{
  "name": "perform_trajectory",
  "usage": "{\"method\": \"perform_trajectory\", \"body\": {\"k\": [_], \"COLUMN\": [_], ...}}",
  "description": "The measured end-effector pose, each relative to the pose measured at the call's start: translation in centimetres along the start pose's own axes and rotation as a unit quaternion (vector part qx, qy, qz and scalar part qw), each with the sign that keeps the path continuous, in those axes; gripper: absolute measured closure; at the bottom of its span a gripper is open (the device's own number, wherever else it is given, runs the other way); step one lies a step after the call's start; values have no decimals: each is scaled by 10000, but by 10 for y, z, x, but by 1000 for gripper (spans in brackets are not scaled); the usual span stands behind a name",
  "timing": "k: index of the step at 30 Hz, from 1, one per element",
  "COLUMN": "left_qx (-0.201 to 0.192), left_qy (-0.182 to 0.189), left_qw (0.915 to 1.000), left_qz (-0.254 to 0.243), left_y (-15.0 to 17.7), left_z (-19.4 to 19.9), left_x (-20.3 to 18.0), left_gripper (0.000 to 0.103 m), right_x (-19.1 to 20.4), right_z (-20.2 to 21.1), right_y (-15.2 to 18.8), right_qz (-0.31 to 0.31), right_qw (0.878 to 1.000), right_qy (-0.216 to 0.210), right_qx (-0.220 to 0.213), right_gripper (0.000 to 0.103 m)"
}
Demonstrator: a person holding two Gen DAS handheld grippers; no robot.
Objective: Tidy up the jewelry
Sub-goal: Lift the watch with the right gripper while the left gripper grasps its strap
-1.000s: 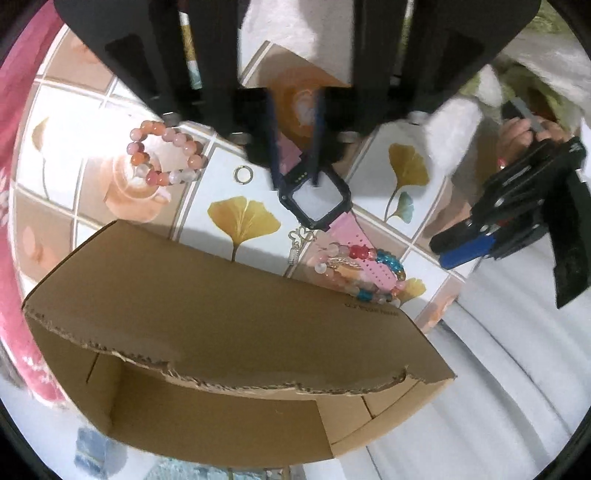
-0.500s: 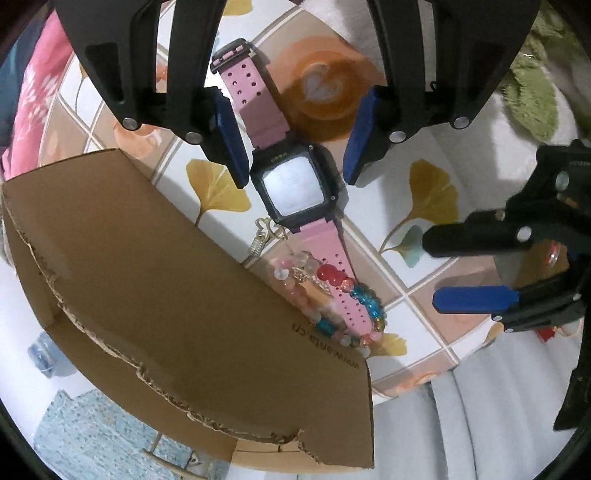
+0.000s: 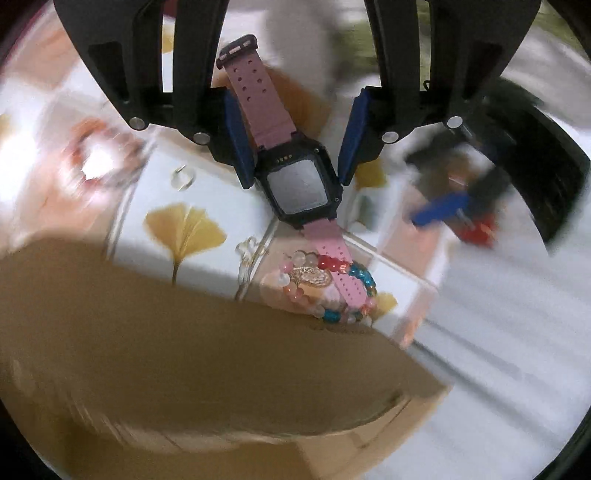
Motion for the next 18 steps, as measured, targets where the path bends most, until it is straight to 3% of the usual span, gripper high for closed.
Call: {"method": "perform_trajectory", "body": {"k": [4,9,13,18], "left_qx": [92,202,282,457], "left_qy": [333,589,649,301], "left_qw": [9993,9980,9975,9985], "left_qz": [-134,-102,25,-23], "left_y": [5,6,4,5], "left_z": [2,0,-2,-14], "left_x": [-20,-34,-37,-38], "left_gripper": [43,43,43,49], "right_x": [-6,-5,-1,8], "right_z": [-12,-25,-29,-37], "right_y": [23,35,44,50], "right_qz": [-1188,-2025,-2359,-2553], "right_qw": [9871,9619,9484,9394], "right_qy": [-1070,-1822,-2087,-2256], "right_qx": [-8,-228,-352,-386], "right_gripper": [58,59,59,59]}}
Point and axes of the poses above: each gripper's, at about its wrist camera, not at the fingertips, and z roughly against the way its jaws point, x to its left, y to its underside, the point moved 7 cm from there along -z, roughly the way its jaws point, and after that the axes turned 10 degrees about -y, right-handed, at the moved point
